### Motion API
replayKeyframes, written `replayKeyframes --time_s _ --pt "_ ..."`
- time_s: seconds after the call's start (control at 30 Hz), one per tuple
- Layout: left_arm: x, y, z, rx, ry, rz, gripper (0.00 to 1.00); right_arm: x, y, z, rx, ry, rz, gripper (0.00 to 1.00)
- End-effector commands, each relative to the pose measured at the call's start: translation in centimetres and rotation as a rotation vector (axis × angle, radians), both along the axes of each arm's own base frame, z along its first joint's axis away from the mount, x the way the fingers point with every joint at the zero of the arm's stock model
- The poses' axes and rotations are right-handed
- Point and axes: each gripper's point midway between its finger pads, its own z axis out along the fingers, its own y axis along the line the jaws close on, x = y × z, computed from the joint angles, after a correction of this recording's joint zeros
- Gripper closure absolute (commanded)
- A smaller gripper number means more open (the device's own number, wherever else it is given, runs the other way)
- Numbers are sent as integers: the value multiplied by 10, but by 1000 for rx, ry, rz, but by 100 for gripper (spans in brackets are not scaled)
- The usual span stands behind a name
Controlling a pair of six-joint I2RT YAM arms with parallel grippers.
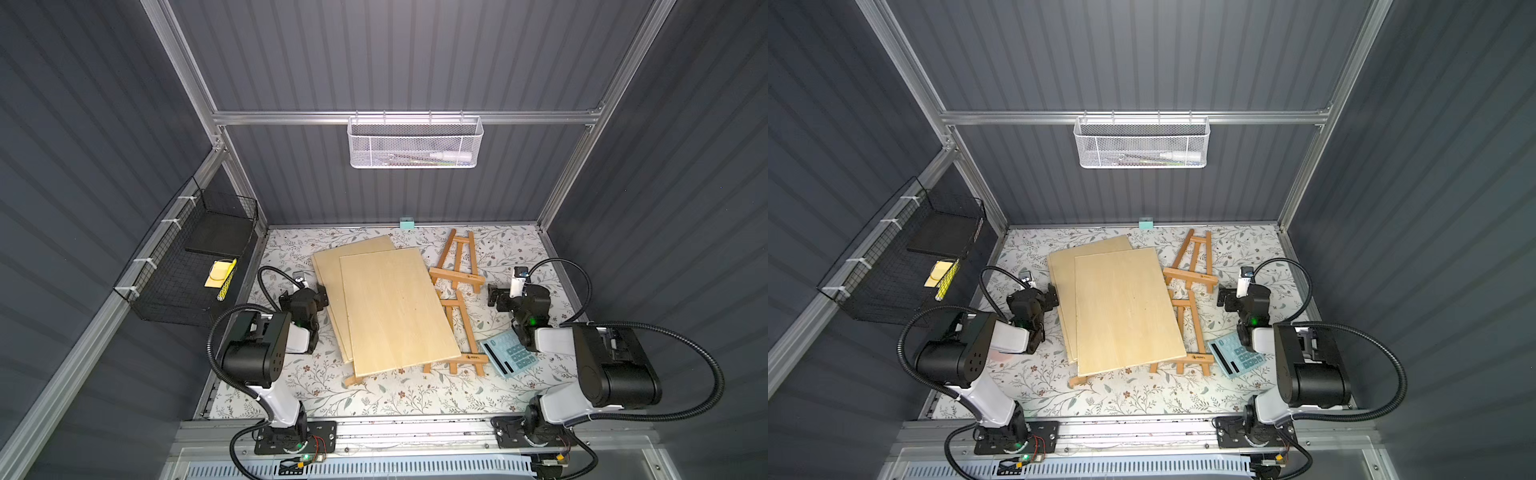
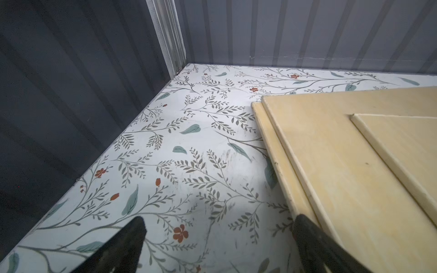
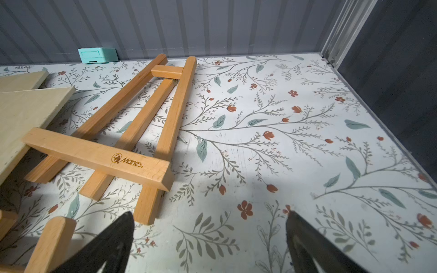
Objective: Assemble the easel
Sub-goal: Pick up the easel at the center of the board.
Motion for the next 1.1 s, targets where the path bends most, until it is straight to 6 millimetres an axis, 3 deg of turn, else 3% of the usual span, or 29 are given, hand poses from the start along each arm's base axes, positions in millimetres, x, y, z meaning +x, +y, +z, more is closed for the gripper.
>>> replayKeyframes --time_s 0.0,1.07 --pt "-2 -1 -7 20 31 -7 1 2 0 4 4 -15 2 1" --pt "-2 -2 -7 18 35 -11 1 3 0 4 3 -14 1 1"
